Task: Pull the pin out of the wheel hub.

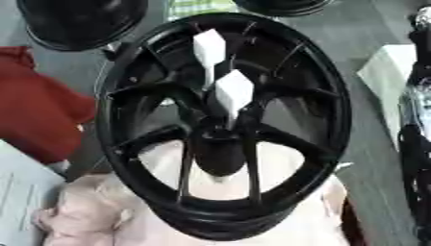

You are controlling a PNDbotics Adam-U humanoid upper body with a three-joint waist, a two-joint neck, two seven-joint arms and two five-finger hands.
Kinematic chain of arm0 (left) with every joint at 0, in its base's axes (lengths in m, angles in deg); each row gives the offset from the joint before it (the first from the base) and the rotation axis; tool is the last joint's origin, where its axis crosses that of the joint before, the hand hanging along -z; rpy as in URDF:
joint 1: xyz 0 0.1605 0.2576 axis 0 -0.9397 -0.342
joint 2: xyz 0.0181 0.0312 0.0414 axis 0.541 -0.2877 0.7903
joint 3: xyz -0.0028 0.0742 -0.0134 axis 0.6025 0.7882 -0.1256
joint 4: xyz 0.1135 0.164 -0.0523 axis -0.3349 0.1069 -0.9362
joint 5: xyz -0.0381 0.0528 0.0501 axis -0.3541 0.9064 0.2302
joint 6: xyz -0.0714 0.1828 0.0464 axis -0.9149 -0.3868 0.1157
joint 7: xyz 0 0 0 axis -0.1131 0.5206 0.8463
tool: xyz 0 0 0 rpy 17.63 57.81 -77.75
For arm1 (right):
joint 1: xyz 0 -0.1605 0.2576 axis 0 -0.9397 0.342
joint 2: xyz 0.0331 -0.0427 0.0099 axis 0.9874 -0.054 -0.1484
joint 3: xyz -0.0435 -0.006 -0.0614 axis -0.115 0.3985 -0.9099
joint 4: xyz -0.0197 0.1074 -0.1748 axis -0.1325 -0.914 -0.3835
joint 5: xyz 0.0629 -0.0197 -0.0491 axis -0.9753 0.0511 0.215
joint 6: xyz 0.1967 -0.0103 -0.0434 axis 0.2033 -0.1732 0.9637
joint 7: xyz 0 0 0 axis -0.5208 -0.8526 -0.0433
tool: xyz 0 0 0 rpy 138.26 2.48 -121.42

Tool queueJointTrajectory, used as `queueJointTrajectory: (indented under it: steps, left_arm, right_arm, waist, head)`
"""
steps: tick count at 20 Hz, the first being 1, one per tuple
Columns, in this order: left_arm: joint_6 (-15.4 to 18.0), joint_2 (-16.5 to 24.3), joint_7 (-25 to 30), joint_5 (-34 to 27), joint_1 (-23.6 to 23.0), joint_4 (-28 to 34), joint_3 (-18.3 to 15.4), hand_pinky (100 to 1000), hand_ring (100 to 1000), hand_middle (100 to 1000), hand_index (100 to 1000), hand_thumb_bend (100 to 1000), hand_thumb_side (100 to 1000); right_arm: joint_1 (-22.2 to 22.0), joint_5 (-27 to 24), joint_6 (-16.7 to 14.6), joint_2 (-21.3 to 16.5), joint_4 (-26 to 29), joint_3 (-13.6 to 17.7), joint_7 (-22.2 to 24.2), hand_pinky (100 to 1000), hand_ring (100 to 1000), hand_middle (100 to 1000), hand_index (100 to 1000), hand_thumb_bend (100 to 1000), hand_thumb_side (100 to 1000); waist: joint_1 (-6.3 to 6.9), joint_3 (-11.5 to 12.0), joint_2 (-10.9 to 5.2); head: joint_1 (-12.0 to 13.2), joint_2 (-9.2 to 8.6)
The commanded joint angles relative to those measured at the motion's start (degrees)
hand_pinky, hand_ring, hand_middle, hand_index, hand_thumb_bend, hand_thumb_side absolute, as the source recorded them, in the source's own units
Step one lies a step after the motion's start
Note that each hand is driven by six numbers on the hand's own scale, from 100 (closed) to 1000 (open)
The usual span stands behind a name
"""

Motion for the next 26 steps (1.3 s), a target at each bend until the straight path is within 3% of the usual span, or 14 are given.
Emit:
queueJointTrajectory:
  steps: [1, 15, 19, 20, 23, 24, 25, 26]
  left_arm:
    - [0.2, 1.8, -0.1, 0.1, 0.4, 0.7, -0.8, 605, 631, 531, 758, 100, 765]
    - [0.3, 2.1, -0.2, 0.0, 0.8, 0.9, -0.9, 605, 631, 531, 758, 100, 762]
    - [0.3, 2.4, -0.4, 0.0, 0.8, 0.8, -1.0, 604, 631, 531, 758, 100, 764]
    - [0.3, 2.5, -0.4, 0.0, 0.7, 0.8, -1.0, 604, 631, 530, 758, 100, 764]
    - [0.3, 2.8, -0.4, 0.1, 0.6, 0.7, -1.0, 604, 631, 530, 758, 100, 764]
    - [0.2, 2.9, -0.3, 0.1, 0.5, 0.7, -1.0, 604, 631, 530, 758, 100, 764]
    - [0.2, 3.0, -0.3, 0.1, 0.5, 0.7, -1.0, 604, 630, 530, 758, 100, 763]
    - [0.2, 3.1, -0.3, 0.2, 0.4, 0.7, -1.0, 604, 630, 530, 758, 100, 763]
  right_arm:
    - [0.6, 0.3, -0.1, -1.8, 1.1, 0.0, 0.1, 894, 856, 634, 802, 100, 571]
    - [1.3, -0.5, 0.5, -3.9, 1.1, -1.0, 2.0, 900, 867, 646, 809, 100, 552]
    - [1.6, -1.3, 0.4, -8.8, 2.6, -3.6, 6.1, 900, 872, 652, 812, 100, 523]
    - [1.7, -1.7, 0.3, -10.7, 3.2, -4.5, 7.6, 900, 873, 652, 812, 100, 561]
    - [2.1, -4.2, -0.3, -16.3, 5.4, -6.9, 11.7, 901, 873, 657, 813, 100, 522]
    - [2.3, -5.2, -0.6, -18.1, 6.1, -7.7, 12.8, 901, 872, 655, 812, 100, 583]
    - [2.5, -6.4, -0.9, -20.0, 6.9, -8.5, 13.8, 901, 872, 659, 812, 100, 493]
    - [2.7, -7.6, -1.2, -21.9, 7.7, -9.3, 14.7, 901, 872, 661, 812, 100, 481]
  waist:
    - [-0.02, 0.1, -1.95]
    - [-0.23, 0.7, -1.69]
    - [-0.6, 0.9, -1.79]
    - [-0.73, 0.9, -1.83]
    - [-1.05, 0.9, -2.02]
    - [-1.15, 0.9, -2.1]
    - [-1.26, 0.9, -2.19]
    - [-1.35, 0.9, -2.28]
  head:
    - [-0.1, -0.35]
    - [0.9, -0.15]
    - [1.1, 0.04]
    - [1.3, 0.1]
    - [1.6, 0.25]
    - [1.6, 0.27]
    - [1.7, 0.29]
    - [1.7, 0.31]
